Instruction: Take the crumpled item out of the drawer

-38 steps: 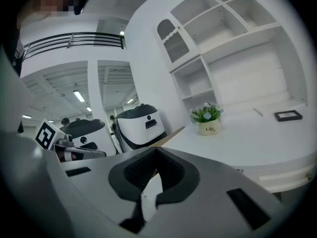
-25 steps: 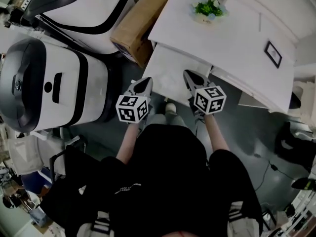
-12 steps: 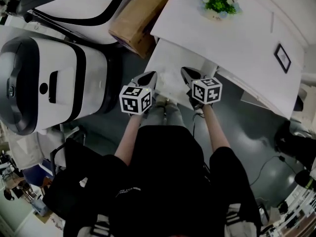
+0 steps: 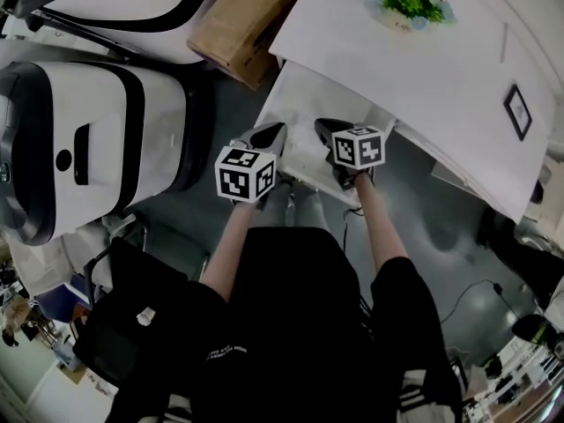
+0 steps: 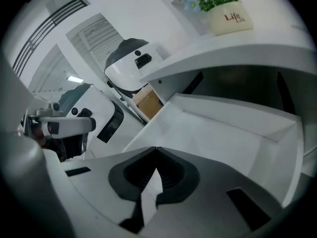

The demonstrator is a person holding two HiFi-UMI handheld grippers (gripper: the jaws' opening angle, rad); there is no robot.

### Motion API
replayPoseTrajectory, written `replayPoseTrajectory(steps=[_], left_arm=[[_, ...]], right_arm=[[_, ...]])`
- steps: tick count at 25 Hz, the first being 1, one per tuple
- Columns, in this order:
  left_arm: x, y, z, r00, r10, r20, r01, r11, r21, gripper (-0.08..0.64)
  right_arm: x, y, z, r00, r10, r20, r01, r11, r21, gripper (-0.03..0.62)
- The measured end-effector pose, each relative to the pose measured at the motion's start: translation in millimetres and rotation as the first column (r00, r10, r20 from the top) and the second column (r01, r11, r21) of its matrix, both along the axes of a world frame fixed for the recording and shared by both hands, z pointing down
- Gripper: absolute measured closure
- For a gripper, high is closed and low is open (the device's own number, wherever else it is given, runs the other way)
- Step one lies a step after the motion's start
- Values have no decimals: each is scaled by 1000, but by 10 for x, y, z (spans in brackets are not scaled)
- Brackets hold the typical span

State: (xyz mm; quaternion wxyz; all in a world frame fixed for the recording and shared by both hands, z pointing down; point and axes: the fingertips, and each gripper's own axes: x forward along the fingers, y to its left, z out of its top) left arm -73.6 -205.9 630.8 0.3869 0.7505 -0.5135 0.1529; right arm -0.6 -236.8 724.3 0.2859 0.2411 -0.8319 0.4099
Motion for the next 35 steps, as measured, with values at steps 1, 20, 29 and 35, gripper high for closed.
replayPoseTrajectory(steps=[1, 20, 29, 35], left_arm=[[5, -7, 14, 1000, 2, 0, -2, 1000, -5, 561], [-14, -130, 32, 1000, 17, 10, -17, 1000, -5, 561], [-26, -112, 26, 1000, 10, 2, -10, 1000, -7, 561], [-37, -115, 26, 1000, 7, 4, -7, 1000, -6, 561]], right_arm=[[-20, 3, 52, 1000, -9, -5, 9, 1000, -11, 600], [-126, 61, 808, 981, -91, -170, 82, 995, -62, 449], [-140, 179, 1028, 965, -138, -222, 119, 988, -95, 411], [-156, 207, 1095, 960, -145, -237, 124, 987, -101, 440]])
